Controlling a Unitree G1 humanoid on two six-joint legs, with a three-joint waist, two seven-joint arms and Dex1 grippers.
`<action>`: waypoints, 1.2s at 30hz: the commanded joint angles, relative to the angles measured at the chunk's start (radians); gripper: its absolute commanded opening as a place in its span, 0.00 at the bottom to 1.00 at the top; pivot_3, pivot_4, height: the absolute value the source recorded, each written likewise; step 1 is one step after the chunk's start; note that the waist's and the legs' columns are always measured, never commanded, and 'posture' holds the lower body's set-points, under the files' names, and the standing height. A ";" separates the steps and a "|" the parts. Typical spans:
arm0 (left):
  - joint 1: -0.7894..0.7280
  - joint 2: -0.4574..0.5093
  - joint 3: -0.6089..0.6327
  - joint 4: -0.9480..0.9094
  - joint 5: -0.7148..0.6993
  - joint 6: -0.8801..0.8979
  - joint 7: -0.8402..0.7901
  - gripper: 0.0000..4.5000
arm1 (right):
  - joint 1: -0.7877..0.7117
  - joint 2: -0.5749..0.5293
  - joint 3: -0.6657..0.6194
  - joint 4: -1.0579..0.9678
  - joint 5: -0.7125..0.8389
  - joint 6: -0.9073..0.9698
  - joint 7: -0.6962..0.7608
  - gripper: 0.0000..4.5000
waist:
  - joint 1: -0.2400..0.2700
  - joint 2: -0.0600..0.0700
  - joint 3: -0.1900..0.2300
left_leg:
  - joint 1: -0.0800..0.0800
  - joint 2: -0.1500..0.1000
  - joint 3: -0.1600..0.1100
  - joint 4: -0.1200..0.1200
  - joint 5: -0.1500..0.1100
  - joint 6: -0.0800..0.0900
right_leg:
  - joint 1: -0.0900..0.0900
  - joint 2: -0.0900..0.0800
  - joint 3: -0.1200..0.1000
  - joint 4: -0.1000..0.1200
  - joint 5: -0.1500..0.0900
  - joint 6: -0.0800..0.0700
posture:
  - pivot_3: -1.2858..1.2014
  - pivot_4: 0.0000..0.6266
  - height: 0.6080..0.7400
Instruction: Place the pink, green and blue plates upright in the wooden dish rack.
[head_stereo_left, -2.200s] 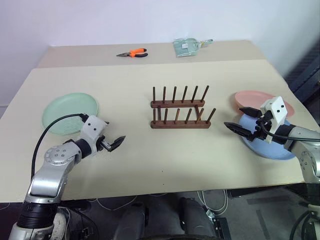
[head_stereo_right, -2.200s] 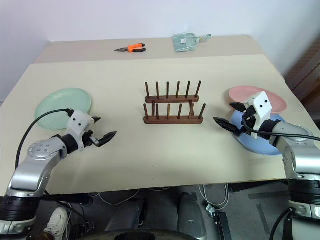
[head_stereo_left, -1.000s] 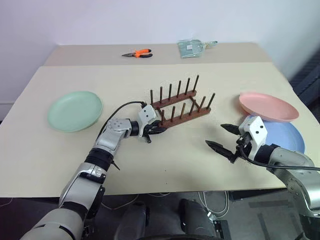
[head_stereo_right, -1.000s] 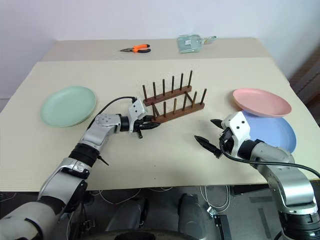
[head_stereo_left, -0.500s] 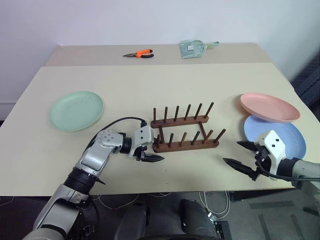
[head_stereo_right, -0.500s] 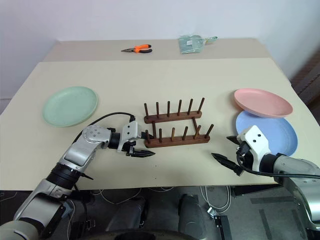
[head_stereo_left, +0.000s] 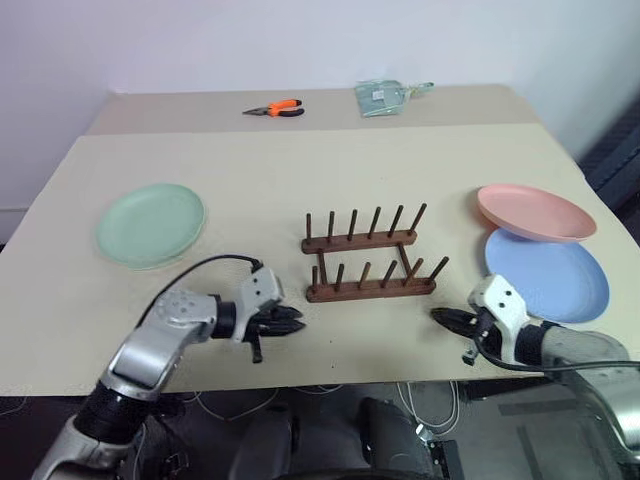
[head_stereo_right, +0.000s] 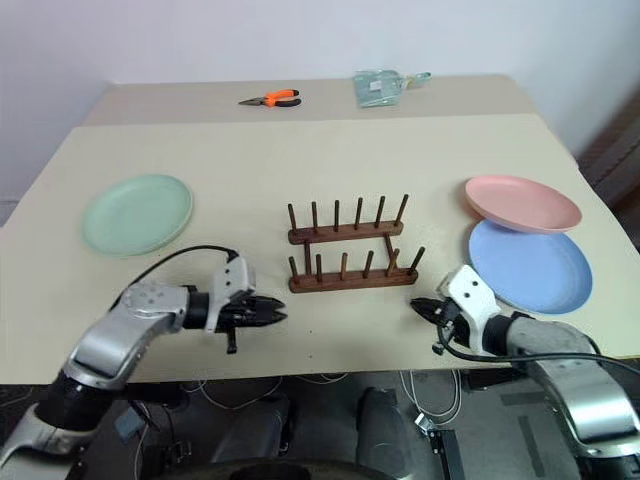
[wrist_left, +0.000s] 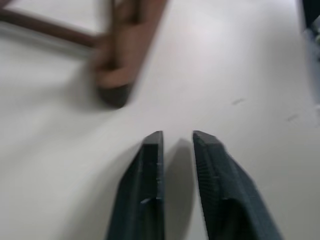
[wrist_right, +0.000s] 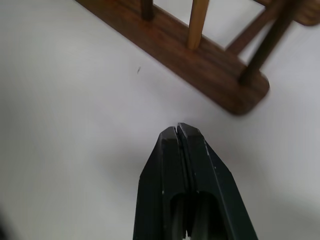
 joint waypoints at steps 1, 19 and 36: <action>-0.040 -0.080 -0.058 0.049 0.100 -0.040 0.155 0.19 | -0.092 0.061 0.072 0.077 -0.090 -0.067 -0.076 0.00 | 0.000 0.000 0.000 | 0.001 0.000 0.000 0.000 0.000 0.000 | 0.001 0.000 0.000 0.000 0.000 0.000 | 0.52 0.24 1.00; -0.139 -0.192 -0.033 0.304 0.235 -0.190 0.454 0.18 | -0.380 0.082 0.075 0.335 -0.193 -0.200 -0.082 0.17 | -0.006 0.002 -0.002 | 0.003 -0.002 0.000 -0.001 0.001 0.000 | 0.000 0.002 0.000 0.002 0.003 0.002 | 0.52 0.24 1.00; -0.126 -0.188 -0.029 0.038 0.023 -0.145 0.246 0.18 | -0.456 -0.276 0.040 0.788 -0.512 -0.556 -0.155 0.60 | -0.009 0.003 0.001 | 0.001 -0.002 0.003 -0.001 0.000 0.000 | -0.001 0.001 0.001 0.000 0.001 -0.001 | 0.52 0.24 1.00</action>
